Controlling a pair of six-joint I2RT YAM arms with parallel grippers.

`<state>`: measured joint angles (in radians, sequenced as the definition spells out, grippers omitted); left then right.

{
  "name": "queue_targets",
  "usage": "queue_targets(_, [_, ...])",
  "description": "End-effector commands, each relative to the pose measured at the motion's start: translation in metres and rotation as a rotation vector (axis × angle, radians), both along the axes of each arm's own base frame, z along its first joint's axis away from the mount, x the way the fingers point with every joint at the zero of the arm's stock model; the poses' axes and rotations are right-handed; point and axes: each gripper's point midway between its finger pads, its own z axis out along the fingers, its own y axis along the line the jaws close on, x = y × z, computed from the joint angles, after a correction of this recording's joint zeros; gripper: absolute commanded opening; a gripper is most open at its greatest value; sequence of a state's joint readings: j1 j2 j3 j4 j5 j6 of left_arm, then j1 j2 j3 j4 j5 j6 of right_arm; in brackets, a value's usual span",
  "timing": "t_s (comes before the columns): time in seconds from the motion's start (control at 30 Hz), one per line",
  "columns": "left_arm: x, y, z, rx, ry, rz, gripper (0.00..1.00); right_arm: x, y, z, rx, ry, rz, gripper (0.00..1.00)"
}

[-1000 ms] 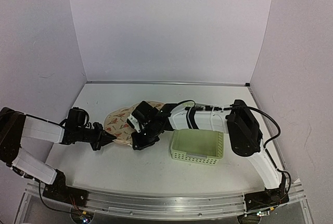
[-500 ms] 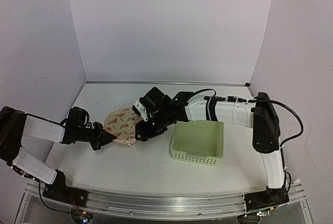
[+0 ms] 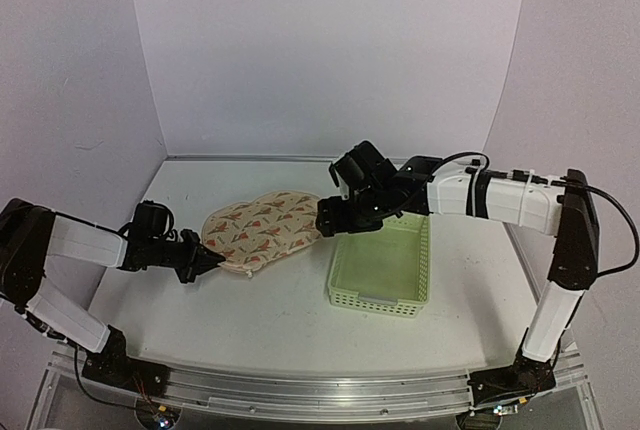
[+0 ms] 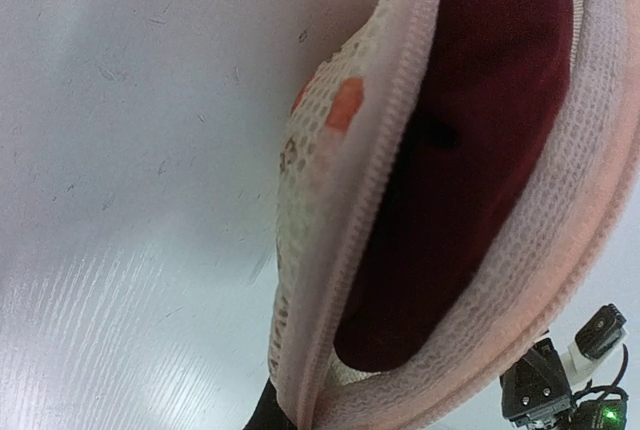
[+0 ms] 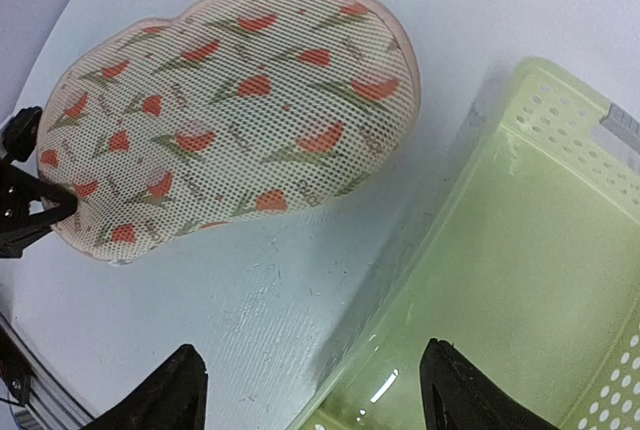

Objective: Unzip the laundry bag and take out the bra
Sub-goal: Move the bin to the center of the board.

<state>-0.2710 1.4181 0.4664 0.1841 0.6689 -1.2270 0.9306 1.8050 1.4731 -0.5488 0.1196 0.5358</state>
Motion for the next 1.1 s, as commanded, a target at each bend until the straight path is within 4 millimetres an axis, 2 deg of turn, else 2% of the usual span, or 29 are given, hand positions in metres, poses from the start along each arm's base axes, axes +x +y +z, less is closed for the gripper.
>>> queue_targets(0.0, [0.022, -0.004, 0.022, -0.014, -0.106, -0.011, 0.00, 0.012, -0.006, -0.006, 0.020, -0.018, -0.162, 0.77])
queue_targets(0.23, [0.023, -0.005, 0.023, -0.014, -0.110, -0.014, 0.00, 0.030, -0.013, -0.034, -0.016, -0.016, -0.319, 0.78])
queue_targets(0.33, [0.022, -0.004, 0.022, -0.011, -0.109, -0.011, 0.00, 0.035, -0.014, -0.048, -0.031, -0.009, -0.367, 0.75])
queue_targets(0.5, [0.021, -0.004, 0.020, -0.008, -0.106, -0.012, 0.00, 0.042, -0.012, -0.058, -0.040, -0.007, -0.403, 0.69])
queue_targets(0.73, [0.021, -0.004, 0.020, -0.009, -0.107, -0.020, 0.00, 0.049, -0.004, -0.067, -0.047, 0.004, -0.402, 0.55])
queue_targets(1.07, [0.021, -0.004, 0.020, -0.007, -0.107, -0.015, 0.00, 0.052, -0.021, -0.076, -0.108, -0.007, -0.397, 0.36])
